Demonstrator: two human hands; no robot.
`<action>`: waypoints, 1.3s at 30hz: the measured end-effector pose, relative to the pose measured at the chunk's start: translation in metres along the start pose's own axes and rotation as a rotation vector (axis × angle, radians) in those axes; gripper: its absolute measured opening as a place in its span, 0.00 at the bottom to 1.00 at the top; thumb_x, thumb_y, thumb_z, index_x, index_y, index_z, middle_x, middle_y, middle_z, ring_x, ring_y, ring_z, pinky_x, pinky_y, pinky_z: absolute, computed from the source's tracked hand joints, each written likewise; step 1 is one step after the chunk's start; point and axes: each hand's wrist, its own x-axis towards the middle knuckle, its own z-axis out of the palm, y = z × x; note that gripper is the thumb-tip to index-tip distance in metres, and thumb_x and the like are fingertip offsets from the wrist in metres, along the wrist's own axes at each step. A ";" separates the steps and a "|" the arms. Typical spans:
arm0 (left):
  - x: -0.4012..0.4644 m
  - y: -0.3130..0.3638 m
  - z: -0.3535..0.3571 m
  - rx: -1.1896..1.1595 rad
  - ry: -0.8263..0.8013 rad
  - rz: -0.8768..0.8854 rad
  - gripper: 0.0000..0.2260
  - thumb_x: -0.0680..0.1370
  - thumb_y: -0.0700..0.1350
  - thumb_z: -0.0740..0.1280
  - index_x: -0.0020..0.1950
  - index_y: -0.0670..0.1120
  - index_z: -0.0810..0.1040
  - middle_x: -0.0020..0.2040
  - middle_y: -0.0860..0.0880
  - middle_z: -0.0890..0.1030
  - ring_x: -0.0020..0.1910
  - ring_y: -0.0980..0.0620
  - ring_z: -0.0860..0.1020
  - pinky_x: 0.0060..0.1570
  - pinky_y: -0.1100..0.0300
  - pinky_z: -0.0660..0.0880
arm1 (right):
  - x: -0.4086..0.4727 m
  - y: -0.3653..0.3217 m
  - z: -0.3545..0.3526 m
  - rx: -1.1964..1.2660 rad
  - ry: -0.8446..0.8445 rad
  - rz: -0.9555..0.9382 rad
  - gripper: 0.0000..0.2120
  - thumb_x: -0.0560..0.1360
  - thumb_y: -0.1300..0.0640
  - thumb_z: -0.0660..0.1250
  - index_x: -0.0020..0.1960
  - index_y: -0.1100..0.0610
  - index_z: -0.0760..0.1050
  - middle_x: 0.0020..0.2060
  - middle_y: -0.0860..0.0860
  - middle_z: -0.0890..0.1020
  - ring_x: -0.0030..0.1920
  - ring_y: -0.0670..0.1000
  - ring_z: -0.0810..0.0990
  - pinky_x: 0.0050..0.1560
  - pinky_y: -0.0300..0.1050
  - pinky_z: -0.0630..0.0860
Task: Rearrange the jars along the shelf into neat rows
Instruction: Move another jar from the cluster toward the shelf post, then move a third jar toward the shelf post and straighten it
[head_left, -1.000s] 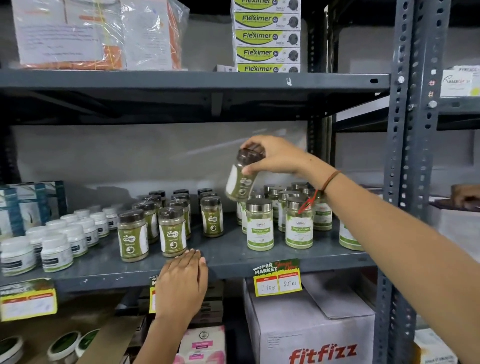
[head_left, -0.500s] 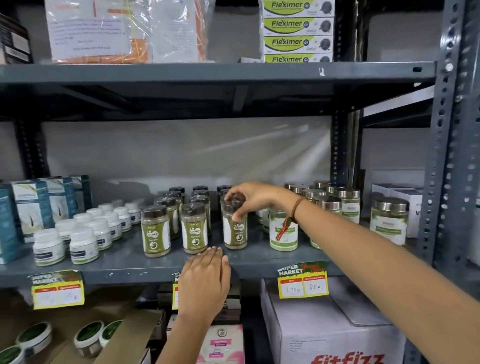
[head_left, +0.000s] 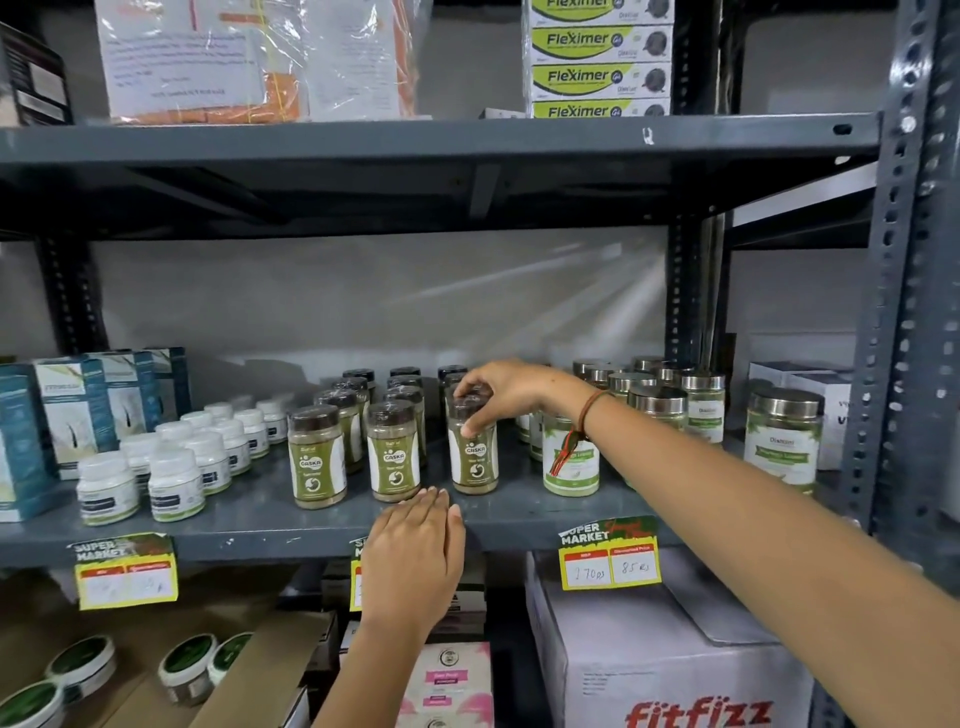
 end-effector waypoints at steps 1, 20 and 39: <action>0.000 0.000 0.000 0.001 -0.001 0.002 0.21 0.80 0.53 0.54 0.55 0.45 0.83 0.53 0.48 0.84 0.54 0.51 0.81 0.57 0.53 0.74 | -0.002 -0.002 0.000 -0.035 0.003 -0.002 0.33 0.70 0.47 0.76 0.72 0.53 0.70 0.71 0.52 0.72 0.69 0.54 0.72 0.63 0.44 0.68; 0.000 0.006 -0.009 0.029 -0.066 -0.020 0.20 0.79 0.51 0.55 0.53 0.42 0.83 0.52 0.45 0.84 0.53 0.48 0.81 0.57 0.52 0.73 | -0.139 0.082 -0.069 -0.151 0.575 0.211 0.22 0.69 0.38 0.68 0.58 0.47 0.80 0.55 0.49 0.83 0.55 0.51 0.81 0.58 0.52 0.78; -0.001 0.003 -0.001 -0.016 -0.031 -0.029 0.21 0.78 0.52 0.54 0.54 0.41 0.83 0.52 0.44 0.84 0.54 0.47 0.81 0.57 0.49 0.75 | -0.180 0.142 -0.072 -0.686 0.110 0.707 0.19 0.75 0.44 0.63 0.60 0.54 0.78 0.53 0.53 0.79 0.56 0.57 0.78 0.50 0.52 0.75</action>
